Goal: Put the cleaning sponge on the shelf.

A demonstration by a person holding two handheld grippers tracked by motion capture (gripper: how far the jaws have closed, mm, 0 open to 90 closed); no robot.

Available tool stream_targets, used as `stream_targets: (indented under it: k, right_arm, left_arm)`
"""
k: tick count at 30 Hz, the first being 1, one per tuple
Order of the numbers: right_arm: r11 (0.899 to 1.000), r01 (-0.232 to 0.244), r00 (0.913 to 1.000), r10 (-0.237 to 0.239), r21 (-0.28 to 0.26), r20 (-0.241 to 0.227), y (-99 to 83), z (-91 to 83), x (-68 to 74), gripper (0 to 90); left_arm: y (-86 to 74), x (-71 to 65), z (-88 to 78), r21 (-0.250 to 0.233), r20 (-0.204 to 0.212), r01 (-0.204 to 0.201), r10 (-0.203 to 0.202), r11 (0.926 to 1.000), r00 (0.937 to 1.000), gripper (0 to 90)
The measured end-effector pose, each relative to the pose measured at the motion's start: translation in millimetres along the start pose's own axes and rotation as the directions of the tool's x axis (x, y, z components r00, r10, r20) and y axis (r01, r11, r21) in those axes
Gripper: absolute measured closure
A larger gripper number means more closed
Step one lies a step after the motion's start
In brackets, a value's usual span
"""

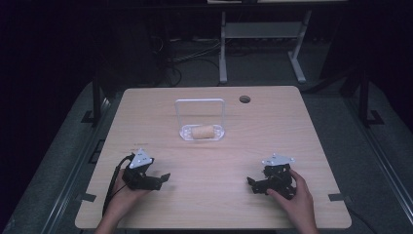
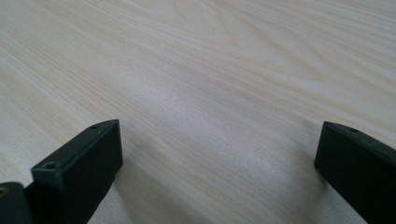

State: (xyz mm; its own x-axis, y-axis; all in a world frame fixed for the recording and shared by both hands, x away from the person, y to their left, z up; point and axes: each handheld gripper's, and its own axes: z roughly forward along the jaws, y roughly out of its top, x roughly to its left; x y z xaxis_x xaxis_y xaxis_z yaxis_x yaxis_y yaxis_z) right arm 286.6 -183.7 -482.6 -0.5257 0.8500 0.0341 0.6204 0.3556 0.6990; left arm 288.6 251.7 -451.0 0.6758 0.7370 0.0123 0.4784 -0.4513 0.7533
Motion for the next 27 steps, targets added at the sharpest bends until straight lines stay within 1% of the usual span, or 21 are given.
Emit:
stream_targets:
  k: [3, 4, 7, 10, 13, 18, 20, 21, 23, 24, 27]
  right_arm:
    - [1.0, 0.001, 1.0, -0.001, 0.0, 0.0, 0.0, 0.0, 0.0, 0.6]
    - [1.0, 0.001, 1.0, -0.001, 0.0, 0.0, 0.0, 0.0, 0.0, 0.6]
    - [1.0, 0.002, 1.0, -0.002, 0.002, 0.0, 0.1, -0.1, -0.1, 0.5]
    - [1.0, 0.002, 1.0, -0.002, 0.002, 0.0, 0.1, -0.1, -0.1, 0.6]
    - [1.0, 0.002, 1.0, -0.002, 0.002, 0.001, 0.1, -0.1, -0.1, 0.5]
    - [1.0, 0.002, 1.0, -0.002, 0.001, 0.001, 0.1, -0.1, -0.1, 0.5]
    - [1.0, 0.002, 1.0, -0.002, 0.001, 0.001, 0.1, -0.1, -0.1, 0.5]
    - [1.0, 0.003, 1.0, -0.003, 0.001, 0.001, 0.1, 0.0, -0.2, 0.5]
    - [1.0, 0.003, 1.0, -0.003, 0.001, 0.001, 0.1, 0.0, -0.2, 0.5]
    - [1.0, 0.003, 1.0, -0.003, 0.0, 0.001, 0.1, 0.0, -0.2, 0.5]
    - [1.0, 0.003, 1.0, -0.003, 0.001, 0.001, 0.0, 0.0, -0.2, 0.5]
  left_arm:
    - [-8.7, 1.2, -5.1, 0.0, -0.005, 0.002, -0.002, 1.0, 1.0, 13.2]
    - [-8.7, 1.2, -5.1, 0.0, -0.005, 0.002, -0.002, 1.0, 1.0, 13.2]
    - [-15.7, 1.0, -9.5, 0.002, -0.008, 0.008, -0.008, 1.0, 0.9999, 13.2]
    - [-19.0, 1.4, -11.2, 0.009, -0.011, 0.006, -0.006, 0.9999, 0.9999, 13.2]
    - [-26.2, 1.7, -12.7, 0.018, -0.029, 0.006, -0.006, 0.9998, 0.9996, 13.2]
    - [-30.9, 2.1, -11.8, 0.026, -0.032, 0.005, -0.005, 0.9996, 0.9995, 13.2]
    - [-32.7, 2.3, -10.1, 0.028, -0.033, 0.001, 0.0, 0.9996, 0.9995, 13.2]
    - [-35.2, 2.5, -7.9, 0.037, -0.035, -0.007, 0.008, 0.9993, 0.9994, 13.2]
    - [-36.4, 2.5, -6.8, 0.046, -0.03, -0.005, 0.006, 0.9989, 0.9995, 13.2]
    - [-37.2, 2.9, -6.5, 0.039, -0.023, 0.004, -0.004, 0.9992, 0.9997, 13.0]
    - [-37.3, 3.4, -6.4, 0.041, -0.021, 0.005, -0.004, 0.9991, 0.9998, 13.0]
